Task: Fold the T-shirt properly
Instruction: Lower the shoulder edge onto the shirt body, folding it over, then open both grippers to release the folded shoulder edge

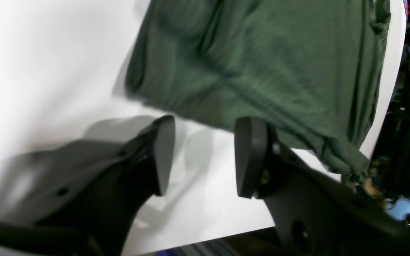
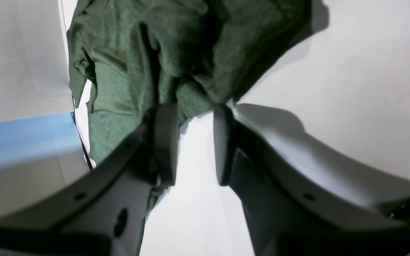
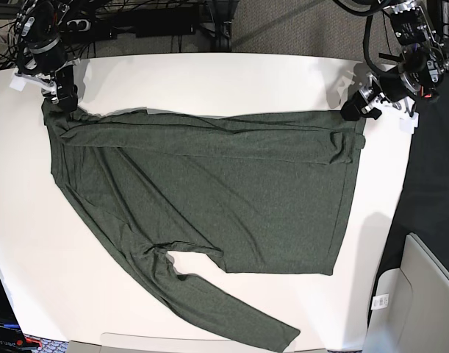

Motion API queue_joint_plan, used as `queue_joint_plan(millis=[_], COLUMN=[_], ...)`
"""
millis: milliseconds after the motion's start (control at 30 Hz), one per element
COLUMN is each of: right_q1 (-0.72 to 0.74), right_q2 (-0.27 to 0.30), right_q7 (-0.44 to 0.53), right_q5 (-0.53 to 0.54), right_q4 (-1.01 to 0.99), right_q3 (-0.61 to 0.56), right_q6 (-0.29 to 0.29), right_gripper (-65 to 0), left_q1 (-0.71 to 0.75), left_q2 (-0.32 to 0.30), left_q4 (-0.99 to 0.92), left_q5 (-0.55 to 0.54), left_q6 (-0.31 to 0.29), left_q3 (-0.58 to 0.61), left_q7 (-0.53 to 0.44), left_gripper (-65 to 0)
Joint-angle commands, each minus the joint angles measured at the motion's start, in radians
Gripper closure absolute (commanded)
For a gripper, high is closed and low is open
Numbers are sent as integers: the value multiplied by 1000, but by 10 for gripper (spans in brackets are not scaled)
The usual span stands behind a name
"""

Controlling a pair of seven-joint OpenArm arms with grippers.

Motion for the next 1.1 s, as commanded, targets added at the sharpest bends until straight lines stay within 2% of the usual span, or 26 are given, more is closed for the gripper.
queue_joint_plan(millis=[0,400,700,1000,1067], right_q1=[-1,-3,-10,-29,-32], right_q2=[8,7,7,7,7], right_q7=[8,8,8,7,7], right_q5=[16,16,19,21,21], right_q4=[19,19,20,20,20], right_q3=[6,7,9,69,78], right_q6=[10,10,10,10,10], right_gripper=[-183,-183,-183,-183,-183], left_q1=[-6,11,-72,-98,-98], left_q2=[-18,-3,-1,-1,-5], left_q4=[3,-50,-132,-151,-151], left_q5=[-25,-25,-24,-24,-24], left_q6=[-2,-2,1,1,1], left_q3=[-6,-7,-6,14,37], left_q7=[20,-26,-26,-62,-62], left_gripper=[-279,-279,-279,-277,-250])
